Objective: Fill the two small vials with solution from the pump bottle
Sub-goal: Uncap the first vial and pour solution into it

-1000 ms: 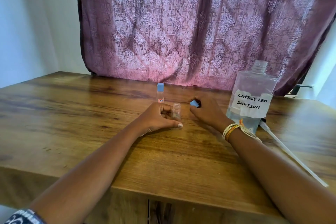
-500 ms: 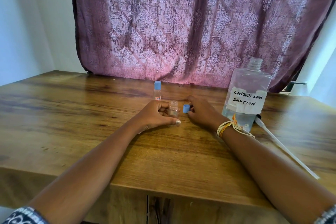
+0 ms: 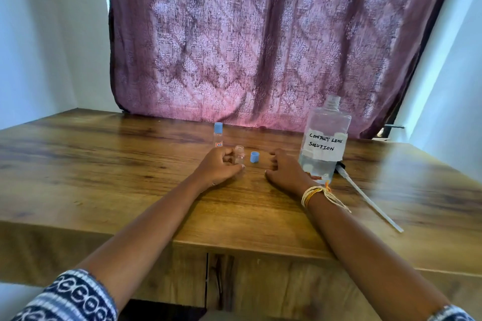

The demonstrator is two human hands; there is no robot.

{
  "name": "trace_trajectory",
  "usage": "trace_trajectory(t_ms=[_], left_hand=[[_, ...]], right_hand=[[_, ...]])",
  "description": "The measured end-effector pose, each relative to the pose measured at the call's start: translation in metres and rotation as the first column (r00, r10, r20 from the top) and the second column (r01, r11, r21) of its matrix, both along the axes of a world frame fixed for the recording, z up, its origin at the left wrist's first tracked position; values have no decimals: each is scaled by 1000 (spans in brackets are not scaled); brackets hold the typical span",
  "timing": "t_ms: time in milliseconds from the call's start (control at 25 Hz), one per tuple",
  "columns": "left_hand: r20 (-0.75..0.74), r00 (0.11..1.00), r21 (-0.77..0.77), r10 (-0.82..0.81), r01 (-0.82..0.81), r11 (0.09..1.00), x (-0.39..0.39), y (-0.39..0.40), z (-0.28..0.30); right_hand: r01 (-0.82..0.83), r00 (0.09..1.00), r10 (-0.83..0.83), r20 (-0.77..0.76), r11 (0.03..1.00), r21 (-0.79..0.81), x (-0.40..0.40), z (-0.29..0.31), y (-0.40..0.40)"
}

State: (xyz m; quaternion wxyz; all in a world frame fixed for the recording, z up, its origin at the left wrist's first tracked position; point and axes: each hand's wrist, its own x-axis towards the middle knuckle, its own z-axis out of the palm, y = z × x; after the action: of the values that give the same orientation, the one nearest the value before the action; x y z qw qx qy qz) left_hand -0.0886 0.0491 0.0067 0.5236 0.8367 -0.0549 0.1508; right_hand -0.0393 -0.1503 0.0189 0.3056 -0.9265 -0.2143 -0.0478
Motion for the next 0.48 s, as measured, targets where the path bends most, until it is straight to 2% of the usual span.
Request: trace_trajectory(t_ms=[160, 280, 400, 480], left_hand=[[-8, 1000, 22, 8, -8, 1000, -3, -14, 4], [-4, 999, 4, -43, 43, 999, -5, -37, 6], [17, 999, -5, -34, 34, 999, -6, -53, 2], [46, 999, 13, -18, 17, 1000, -6, -54, -2]], right_hand=[[59, 987, -95, 129, 964, 260, -17, 7, -22], [24, 952, -156, 265, 897, 442, -31, 21, -38], [38, 811, -355, 465, 825, 564, -34, 44, -59], [86, 723, -456, 519, 805, 587, -24, 55, -73]])
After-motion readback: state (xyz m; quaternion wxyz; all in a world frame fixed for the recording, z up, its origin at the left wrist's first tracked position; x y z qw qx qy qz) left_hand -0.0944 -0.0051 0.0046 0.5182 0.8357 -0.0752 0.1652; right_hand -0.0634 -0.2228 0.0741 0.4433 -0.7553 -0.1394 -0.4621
